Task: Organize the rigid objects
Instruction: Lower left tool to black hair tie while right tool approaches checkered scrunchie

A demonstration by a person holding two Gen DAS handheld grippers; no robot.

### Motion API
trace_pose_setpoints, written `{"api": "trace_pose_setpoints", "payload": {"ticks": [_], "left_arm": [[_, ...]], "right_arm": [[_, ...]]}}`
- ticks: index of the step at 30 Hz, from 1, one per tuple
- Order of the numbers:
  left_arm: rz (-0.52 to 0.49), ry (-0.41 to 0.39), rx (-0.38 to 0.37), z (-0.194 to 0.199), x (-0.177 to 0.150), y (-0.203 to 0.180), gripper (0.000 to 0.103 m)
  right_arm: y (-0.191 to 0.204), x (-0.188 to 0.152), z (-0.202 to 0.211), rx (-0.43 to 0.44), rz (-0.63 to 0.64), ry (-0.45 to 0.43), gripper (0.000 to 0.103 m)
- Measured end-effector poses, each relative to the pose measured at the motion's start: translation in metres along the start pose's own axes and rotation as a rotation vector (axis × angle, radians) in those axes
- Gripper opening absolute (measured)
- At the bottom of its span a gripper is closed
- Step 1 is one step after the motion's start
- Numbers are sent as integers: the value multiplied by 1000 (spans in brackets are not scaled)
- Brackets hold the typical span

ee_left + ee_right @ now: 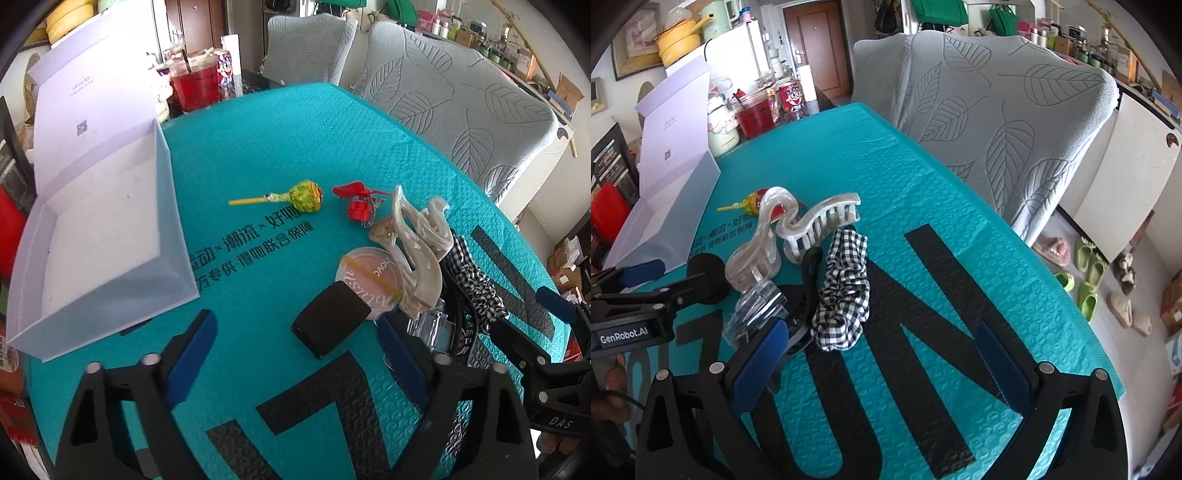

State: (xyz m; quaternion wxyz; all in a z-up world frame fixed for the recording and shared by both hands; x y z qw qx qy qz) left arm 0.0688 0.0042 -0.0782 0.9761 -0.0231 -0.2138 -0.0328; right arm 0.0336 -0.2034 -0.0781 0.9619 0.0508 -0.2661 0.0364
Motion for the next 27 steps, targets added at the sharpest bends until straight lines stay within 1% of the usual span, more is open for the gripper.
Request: {"api": "trace_pose_setpoints", "payload": {"ticks": [1, 3, 4, 5, 6, 8, 10, 11, 13, 15, 16, 17, 19, 21, 23, 26, 27], "left_arm": [[1, 12, -15, -2, 0, 0, 84], [4, 28, -47, -7, 0, -1, 75], [8, 39, -59, -10, -1, -1, 65], [11, 46, -70, -12, -1, -1, 58], [12, 48, -78, -12, -2, -2, 55], [3, 46, -89, -13, -4, -4, 40], [-15, 28, -81, -11, -7, -6, 36], [-17, 17, -81, -9, -7, -5, 31], [-19, -1, -89, -5, -8, -3, 25], [-21, -21, -101, -2, -7, 0, 24], [-25, -28, -99, 0, -8, 0, 22], [-30, -33, -97, 2, -8, 1, 17], [-34, -31, -105, 3, -9, 2, 14], [-37, -31, -108, 4, -9, 2, 14], [-46, -42, -101, 5, -9, 2, 14], [-55, -50, -83, 4, -9, 3, 14], [-56, -46, -83, 3, -9, 4, 14]], "right_arm": [[0, 1, -1, 1, 0, 2, 103], [0, 2, -4, 2, -1, 7, 103], [1, 3, -5, 2, -1, 9, 103], [0, 3, -6, 3, -1, 10, 103], [0, 3, -7, 3, -1, 12, 103], [-1, 4, -8, 4, -1, 16, 103], [-1, 4, -10, 4, -4, 18, 103], [-2, 4, -11, 6, -7, 19, 103], [-2, 5, -13, 13, -11, 22, 103], [-1, 5, -15, 22, -13, 24, 103], [-1, 6, -15, 25, -12, 24, 103], [0, 7, -16, 30, -12, 24, 103], [2, 8, -17, 38, -13, 23, 101], [3, 9, -18, 45, -14, 23, 96], [4, 11, -20, 49, -19, 27, 82], [5, 13, -23, 88, -32, 35, 72], [4, 13, -23, 101, -37, 37, 71]]}}
Point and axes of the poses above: each gripper's, at about its wrist camera, not at the fingertips, and z roughly against the way its jaws point, y to its left, x to its top, the point moved 1 cm from there along -z, roughly the way its jaws point, and after that the axes turned 6 degrees about y, right-handed, at the moved point
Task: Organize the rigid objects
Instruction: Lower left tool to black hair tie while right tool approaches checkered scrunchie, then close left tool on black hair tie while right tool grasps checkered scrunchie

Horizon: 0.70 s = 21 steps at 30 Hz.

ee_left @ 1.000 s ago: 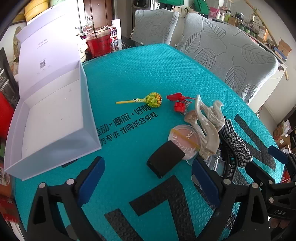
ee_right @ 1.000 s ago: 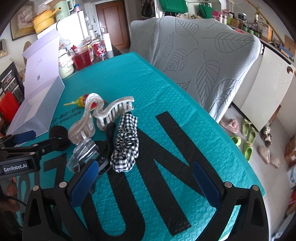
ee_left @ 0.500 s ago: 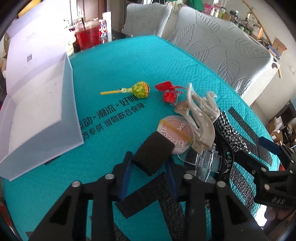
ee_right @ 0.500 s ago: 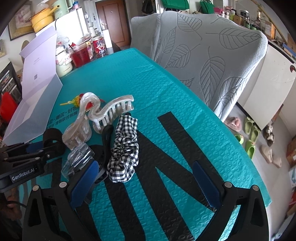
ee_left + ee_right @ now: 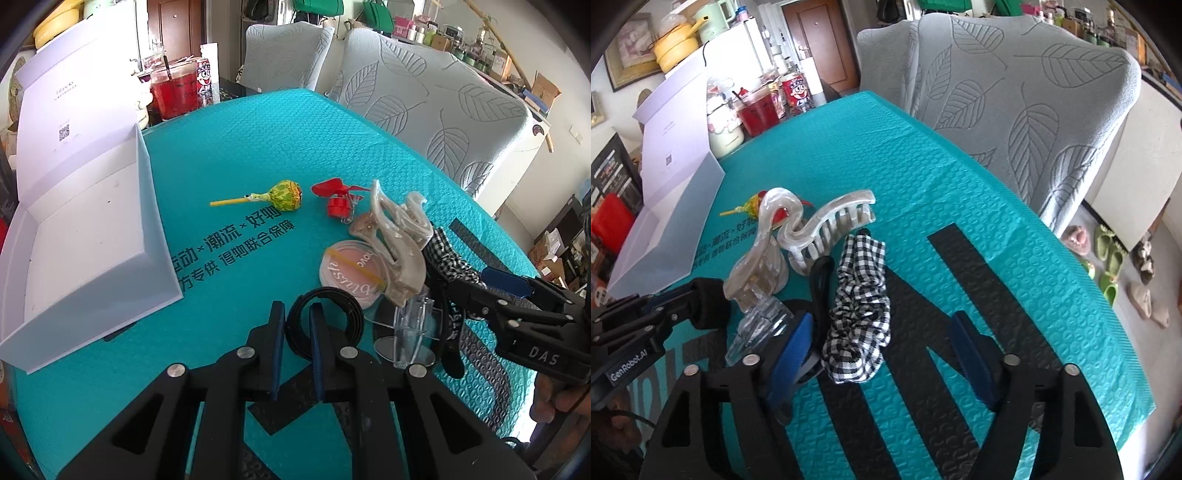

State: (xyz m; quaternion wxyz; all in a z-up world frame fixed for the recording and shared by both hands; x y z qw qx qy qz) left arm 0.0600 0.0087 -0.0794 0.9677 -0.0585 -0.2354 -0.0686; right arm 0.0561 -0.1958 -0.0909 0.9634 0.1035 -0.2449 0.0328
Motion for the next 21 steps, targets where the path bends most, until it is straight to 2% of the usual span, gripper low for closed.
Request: {"api": "trace_pose_setpoints", "payload": {"ticks": [5, 9, 13, 15, 19, 21], "left_arm": [[15, 61, -30, -17, 1, 3, 14], [-5, 67, -13, -20, 3, -1, 14], [32, 90, -94, -19, 4, 4, 14], [39, 93, -109, -18, 3, 3, 14], [30, 77, -74, -16, -1, 1, 14], [31, 63, -53, -12, -3, 1, 14]], "right_arm": [[4, 1, 0, 15, 19, 0, 58], [6, 1, 3, 9, 27, -2, 56], [2, -1, 11, -2, 22, -28, 56], [-1, -2, 12, -3, 11, -32, 56], [-3, -3, 7, -10, 2, -19, 56], [-3, -5, 6, -3, 10, -16, 52]]}}
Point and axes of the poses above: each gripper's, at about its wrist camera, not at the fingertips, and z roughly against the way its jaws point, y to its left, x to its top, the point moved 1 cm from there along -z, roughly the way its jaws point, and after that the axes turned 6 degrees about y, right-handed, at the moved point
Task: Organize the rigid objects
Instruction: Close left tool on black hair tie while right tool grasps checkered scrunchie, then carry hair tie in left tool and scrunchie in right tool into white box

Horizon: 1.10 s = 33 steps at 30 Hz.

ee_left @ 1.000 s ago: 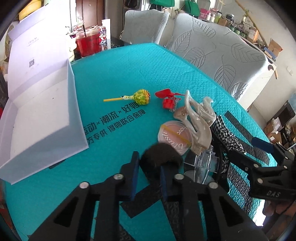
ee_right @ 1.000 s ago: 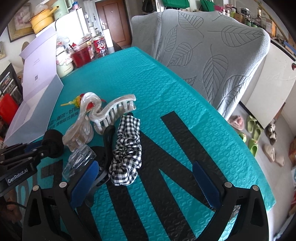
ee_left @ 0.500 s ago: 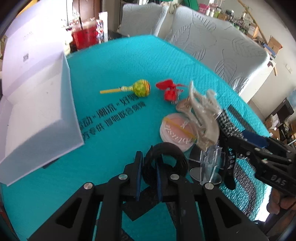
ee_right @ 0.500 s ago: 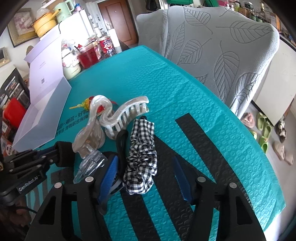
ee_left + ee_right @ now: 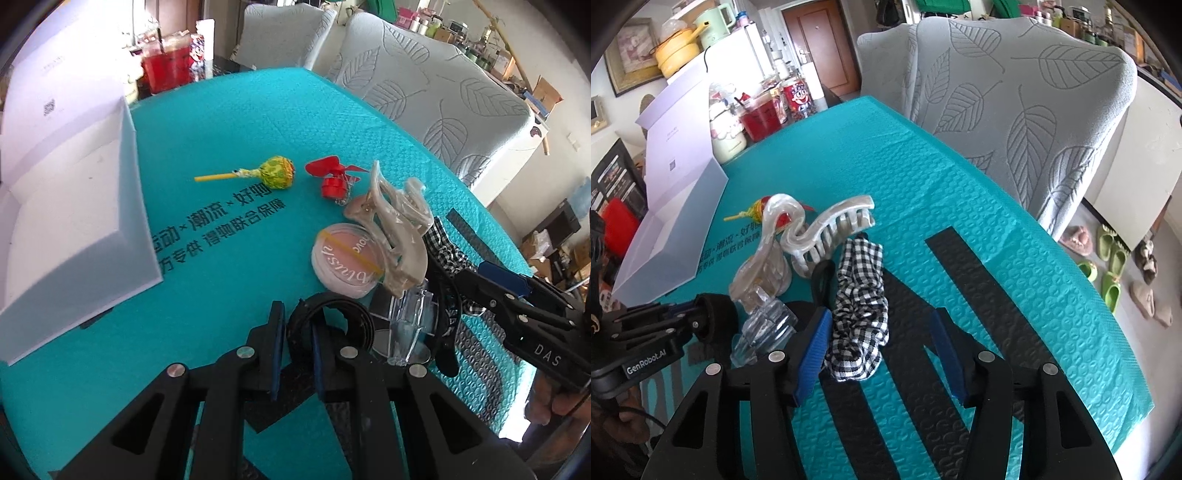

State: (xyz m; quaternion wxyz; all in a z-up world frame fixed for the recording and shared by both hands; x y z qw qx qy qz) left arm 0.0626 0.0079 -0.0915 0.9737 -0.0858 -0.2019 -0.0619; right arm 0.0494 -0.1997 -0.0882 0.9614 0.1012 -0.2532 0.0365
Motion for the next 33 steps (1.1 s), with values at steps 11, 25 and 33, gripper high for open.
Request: {"api": "trace_pose_setpoints", "payload": {"ticks": [11, 25, 33], "left_arm": [[-3, -50, 11, 19, -6, 2, 14], [11, -117, 27, 54, -28, 4, 14], [66, -150, 78, 78, -52, 23, 14]], "right_arm": [[0, -8, 9, 40, -19, -33, 20], [12, -23, 44, 36, 6, -92, 19], [41, -31, 47, 87, 73, -93, 20]]}}
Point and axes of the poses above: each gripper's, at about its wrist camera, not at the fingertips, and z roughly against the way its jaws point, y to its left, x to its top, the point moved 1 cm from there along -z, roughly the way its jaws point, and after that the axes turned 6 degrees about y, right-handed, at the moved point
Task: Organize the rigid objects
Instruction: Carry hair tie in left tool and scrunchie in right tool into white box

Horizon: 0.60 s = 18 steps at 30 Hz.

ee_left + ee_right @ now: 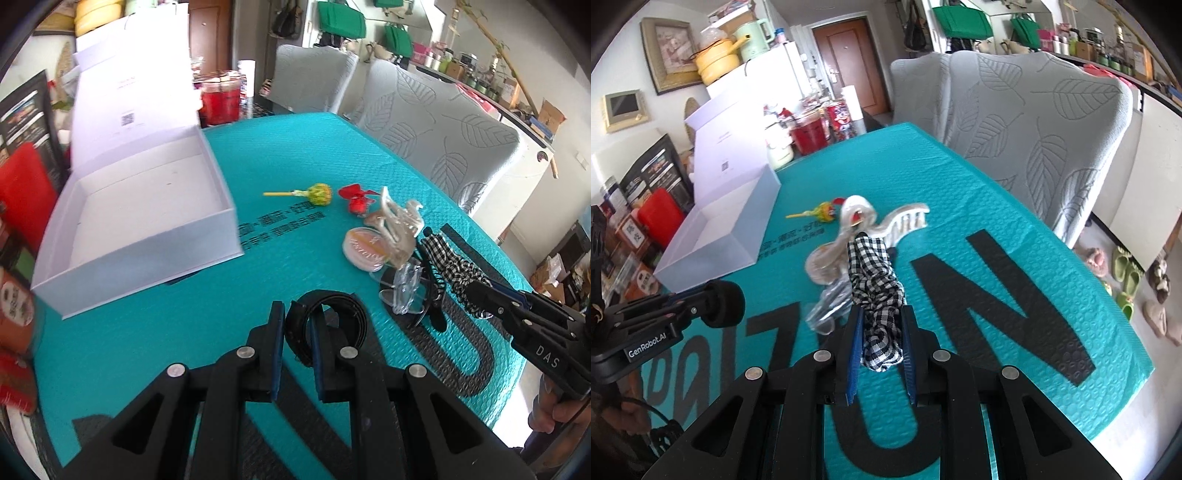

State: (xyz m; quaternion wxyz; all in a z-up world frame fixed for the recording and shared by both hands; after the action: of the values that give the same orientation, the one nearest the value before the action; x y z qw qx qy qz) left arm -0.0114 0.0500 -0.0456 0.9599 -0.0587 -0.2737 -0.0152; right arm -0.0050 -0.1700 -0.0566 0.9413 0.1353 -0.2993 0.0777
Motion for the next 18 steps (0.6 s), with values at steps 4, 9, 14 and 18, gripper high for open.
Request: {"api": "trace_pose_setpoints", "payload": {"ticks": [4, 9, 14, 18], "left_arm": [[29, -16, 24, 12, -7, 11, 14], [61, -42, 53, 28, -17, 25, 14], [96, -62, 79, 40, -26, 38, 14], [124, -70, 96, 47, -35, 48, 14]], "right_arm": [[17, -3, -3, 30, 41, 7, 20], [39, -7, -4, 73, 89, 11, 20], [63, -11, -7, 114, 144, 27, 20], [81, -16, -9, 142, 180, 36, 20]]}}
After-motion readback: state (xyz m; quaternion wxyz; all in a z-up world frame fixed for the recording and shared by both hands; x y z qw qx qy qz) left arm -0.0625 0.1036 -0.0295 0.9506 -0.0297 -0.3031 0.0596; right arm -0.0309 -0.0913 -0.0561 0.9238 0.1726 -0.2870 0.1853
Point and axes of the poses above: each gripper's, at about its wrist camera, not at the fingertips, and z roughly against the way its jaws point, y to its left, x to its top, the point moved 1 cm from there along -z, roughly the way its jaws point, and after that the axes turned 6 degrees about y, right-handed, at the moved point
